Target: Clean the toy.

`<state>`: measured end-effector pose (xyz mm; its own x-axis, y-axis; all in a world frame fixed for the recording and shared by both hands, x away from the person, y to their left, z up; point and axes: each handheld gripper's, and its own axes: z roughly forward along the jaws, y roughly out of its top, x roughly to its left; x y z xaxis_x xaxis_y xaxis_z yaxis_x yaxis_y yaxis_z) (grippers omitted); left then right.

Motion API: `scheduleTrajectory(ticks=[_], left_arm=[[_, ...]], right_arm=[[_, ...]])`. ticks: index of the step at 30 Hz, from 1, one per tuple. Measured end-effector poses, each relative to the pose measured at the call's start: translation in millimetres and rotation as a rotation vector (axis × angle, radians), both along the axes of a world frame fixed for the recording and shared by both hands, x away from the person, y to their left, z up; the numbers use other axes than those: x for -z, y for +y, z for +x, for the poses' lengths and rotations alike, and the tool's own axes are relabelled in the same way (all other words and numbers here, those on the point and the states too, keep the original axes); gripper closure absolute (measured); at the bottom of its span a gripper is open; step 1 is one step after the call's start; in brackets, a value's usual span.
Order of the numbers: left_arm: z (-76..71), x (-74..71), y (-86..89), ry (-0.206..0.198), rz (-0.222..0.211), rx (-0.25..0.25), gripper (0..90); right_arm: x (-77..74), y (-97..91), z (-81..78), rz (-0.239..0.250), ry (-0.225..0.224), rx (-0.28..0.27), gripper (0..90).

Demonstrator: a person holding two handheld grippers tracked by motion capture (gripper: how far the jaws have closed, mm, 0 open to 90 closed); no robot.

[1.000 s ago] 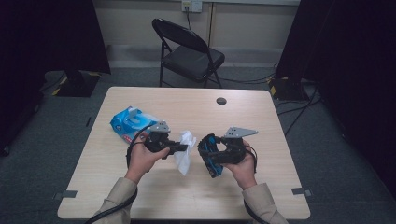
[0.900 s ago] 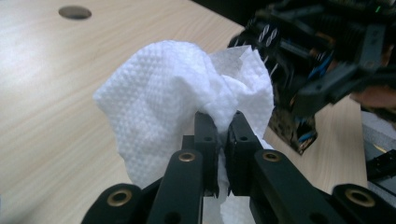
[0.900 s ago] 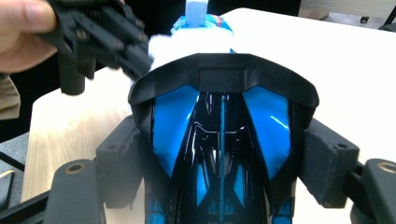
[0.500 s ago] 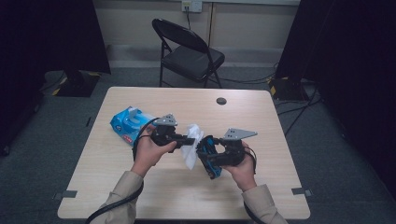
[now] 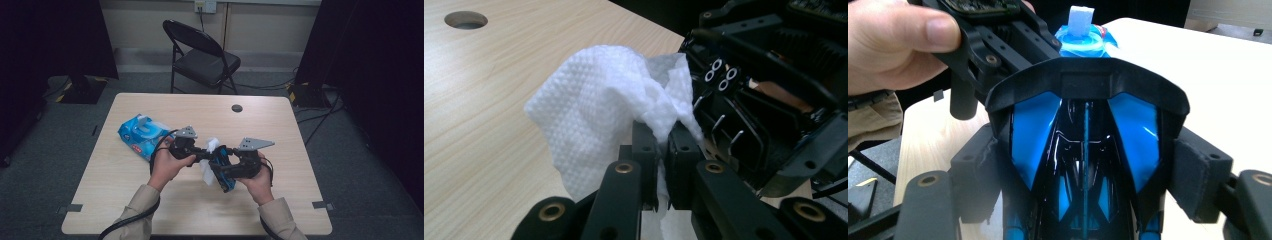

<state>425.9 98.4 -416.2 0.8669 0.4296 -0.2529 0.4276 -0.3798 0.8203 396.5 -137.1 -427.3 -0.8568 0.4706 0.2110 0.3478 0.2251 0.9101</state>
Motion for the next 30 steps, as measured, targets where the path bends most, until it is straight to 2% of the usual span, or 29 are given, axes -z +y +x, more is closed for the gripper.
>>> scheduleTrajectory(ticks=[10,22,30], left_arm=[[-4.6,11.5,-5.7,0.021,0.009,0.016,85.2],[-17.7,40.0,-23.0,0.056,0.035,0.067,85.2],[-26.2,53.2,-34.1,0.074,0.061,0.103,85.2]], right_arm=[[-3.5,2.3,-1.0,0.009,-0.009,-0.005,25.6],[-5.3,-1.0,1.3,0.026,-0.01,0.021,25.6],[-5.2,-3.2,2.7,0.031,-0.008,0.032,25.6]])
